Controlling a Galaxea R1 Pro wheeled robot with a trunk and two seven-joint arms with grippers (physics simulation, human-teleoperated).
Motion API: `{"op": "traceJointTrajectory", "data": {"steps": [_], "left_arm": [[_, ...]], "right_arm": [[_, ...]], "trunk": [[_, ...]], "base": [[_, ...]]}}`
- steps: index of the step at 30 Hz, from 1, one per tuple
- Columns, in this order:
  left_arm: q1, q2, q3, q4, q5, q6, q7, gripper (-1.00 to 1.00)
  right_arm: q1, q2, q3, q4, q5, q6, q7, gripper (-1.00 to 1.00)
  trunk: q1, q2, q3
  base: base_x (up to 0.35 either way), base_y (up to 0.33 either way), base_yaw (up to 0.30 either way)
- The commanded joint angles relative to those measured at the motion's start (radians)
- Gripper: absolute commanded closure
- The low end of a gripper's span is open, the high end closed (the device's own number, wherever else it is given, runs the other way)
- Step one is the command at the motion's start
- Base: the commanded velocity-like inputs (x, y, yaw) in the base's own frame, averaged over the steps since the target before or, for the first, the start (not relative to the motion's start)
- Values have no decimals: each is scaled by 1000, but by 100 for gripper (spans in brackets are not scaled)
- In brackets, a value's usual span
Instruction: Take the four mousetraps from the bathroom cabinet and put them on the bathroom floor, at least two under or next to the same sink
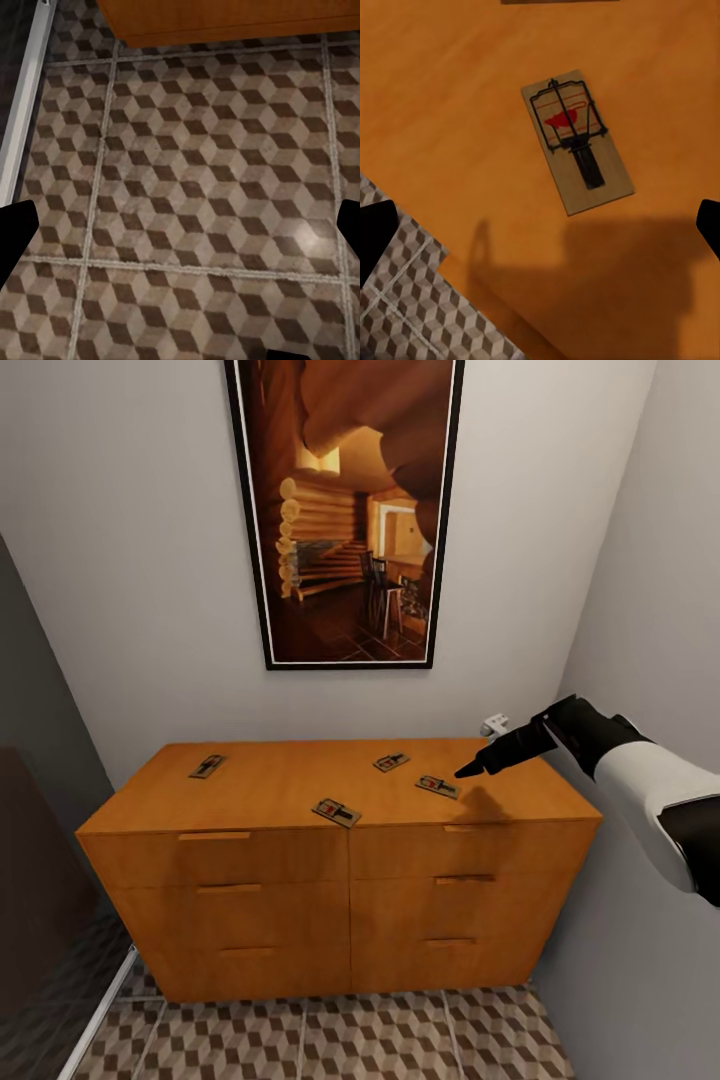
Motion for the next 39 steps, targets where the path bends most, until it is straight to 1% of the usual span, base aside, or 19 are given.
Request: {"op": "traceJointTrajectory", "data": {"steps": [1, 6, 8, 12, 24, 39], "left_arm": [[-2, 0, 5, 4, -1, -6, 0, -100], [-2, 0, 5, 4, -1, -6, 0, -100], [-2, 0, 5, 4, -1, -6, 0, -100], [-2, 0, 5, 4, -1, -7, 0, -100], [-2, 0, 5, 4, -1, -6, 0, -100], [-2, 0, 5, 4, -1, -5, 0, -100]], "right_arm": [[0, 1, -6, 2, 9, 7, 6, -100], [1, 1, -7, 11, 8, -1, 6, -100], [1, 0, -7, 25, 8, -28, 7, -100], [2, -2, -7, 45, 8, -47, 7, -100], [2, -4, -7, 72, 7, -65, 7, -100], [2, -7, -9, 127, 7, -131, 7, -100]], "trunk": [[0, -1, -1], [0, -1, -1], [0, -1, -1], [0, -1, -1], [0, -1, -1], [0, -1, -1]], "base": [[1, 1, 0], [0, 0, 0], [0, 0, 0], [2, 0, 0], [98, 80, 0], [5, 4, 0]]}}
